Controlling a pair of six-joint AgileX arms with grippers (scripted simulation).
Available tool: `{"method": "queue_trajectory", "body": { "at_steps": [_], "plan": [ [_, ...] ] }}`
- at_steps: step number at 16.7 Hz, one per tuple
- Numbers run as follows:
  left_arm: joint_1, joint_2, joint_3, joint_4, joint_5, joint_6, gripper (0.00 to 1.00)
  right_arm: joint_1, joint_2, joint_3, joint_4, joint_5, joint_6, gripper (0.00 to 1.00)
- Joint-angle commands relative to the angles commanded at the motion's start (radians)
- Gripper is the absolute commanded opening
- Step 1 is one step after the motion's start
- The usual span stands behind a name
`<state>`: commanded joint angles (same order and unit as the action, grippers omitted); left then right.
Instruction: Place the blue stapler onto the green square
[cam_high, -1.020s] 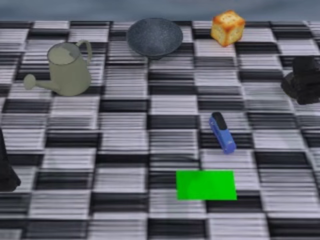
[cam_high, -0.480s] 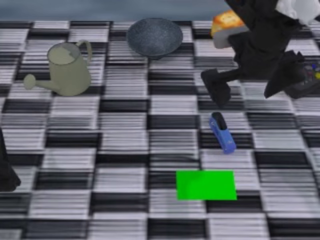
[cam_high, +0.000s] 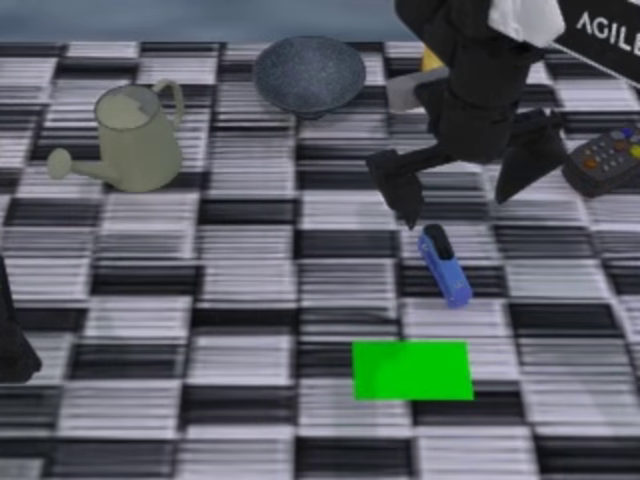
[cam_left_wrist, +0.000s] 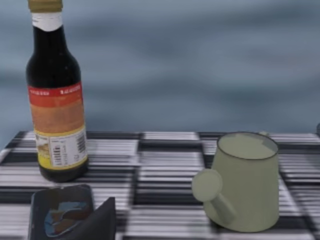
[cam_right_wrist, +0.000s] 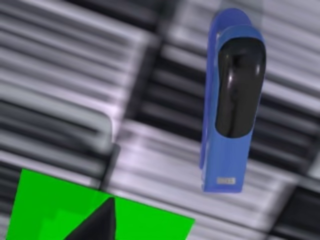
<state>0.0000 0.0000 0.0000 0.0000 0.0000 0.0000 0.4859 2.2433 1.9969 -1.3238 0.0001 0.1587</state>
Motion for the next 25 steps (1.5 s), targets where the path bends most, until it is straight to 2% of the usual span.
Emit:
{"method": "queue_trajectory", "body": {
  "at_steps": [5, 12, 17, 25],
  "plan": [
    [0.0, 0.0, 0.0, 0.0, 0.0, 0.0, 1.0, -0.003, 0.007, -0.038, 0.041, 0.0, -0.002, 1.0],
    [0.0, 0.0, 0.0, 0.0, 0.0, 0.0, 1.0, 0.002, 0.073, -0.249, 0.326, 0.001, 0.003, 1.0],
    [0.0, 0.0, 0.0, 0.0, 0.0, 0.0, 1.0, 0.003, 0.079, -0.269, 0.348, 0.001, 0.004, 1.0],
    [0.0, 0.0, 0.0, 0.0, 0.0, 0.0, 1.0, 0.003, 0.079, -0.269, 0.348, 0.001, 0.004, 0.4]
  ]
}}
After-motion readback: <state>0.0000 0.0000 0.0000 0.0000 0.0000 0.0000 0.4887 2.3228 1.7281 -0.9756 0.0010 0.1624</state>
